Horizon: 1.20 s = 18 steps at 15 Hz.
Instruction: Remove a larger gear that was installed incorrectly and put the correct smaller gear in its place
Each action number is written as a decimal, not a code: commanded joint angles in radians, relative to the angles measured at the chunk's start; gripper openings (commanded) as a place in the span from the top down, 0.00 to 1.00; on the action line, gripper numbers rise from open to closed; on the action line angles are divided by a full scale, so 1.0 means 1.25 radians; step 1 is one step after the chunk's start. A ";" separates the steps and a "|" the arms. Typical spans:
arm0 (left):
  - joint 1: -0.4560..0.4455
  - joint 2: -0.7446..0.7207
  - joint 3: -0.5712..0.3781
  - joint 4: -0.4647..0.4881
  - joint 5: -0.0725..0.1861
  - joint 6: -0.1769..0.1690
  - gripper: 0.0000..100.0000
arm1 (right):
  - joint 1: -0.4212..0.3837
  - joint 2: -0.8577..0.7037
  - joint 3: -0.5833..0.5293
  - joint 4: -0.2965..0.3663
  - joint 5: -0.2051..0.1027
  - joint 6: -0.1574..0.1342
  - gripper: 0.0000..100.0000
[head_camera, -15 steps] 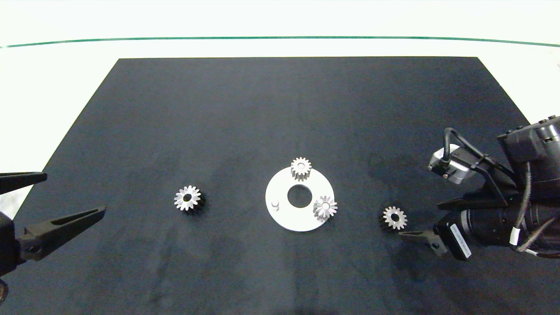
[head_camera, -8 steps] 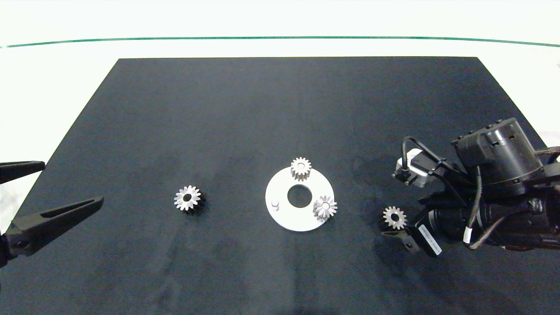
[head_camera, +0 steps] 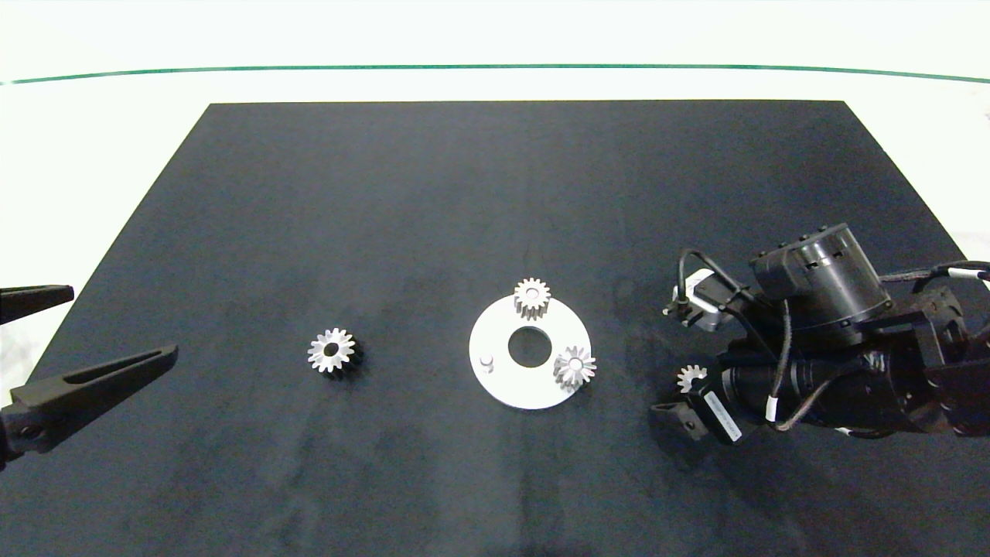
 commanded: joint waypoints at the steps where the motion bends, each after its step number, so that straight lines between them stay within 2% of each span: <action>1: 0.000 0.002 0.001 0.000 -0.001 0.002 0.00 | -0.001 0.008 -0.002 0.000 -0.001 0.001 0.04; 4: 0.000 0.003 0.001 0.000 -0.001 0.002 0.00 | -0.001 0.006 -0.004 0.002 -0.001 0.003 0.10; 6: 0.000 0.003 0.001 0.002 -0.001 0.002 0.00 | -0.001 0.006 -0.005 0.002 -0.002 0.018 0.15; 15: 0.000 0.003 0.001 0.002 -0.001 0.000 0.00 | -0.001 0.005 -0.004 0.004 -0.002 0.018 0.33; 18: 0.000 0.003 0.002 0.002 -0.001 0.000 0.00 | -0.002 0.003 0.000 0.004 -0.002 0.026 0.39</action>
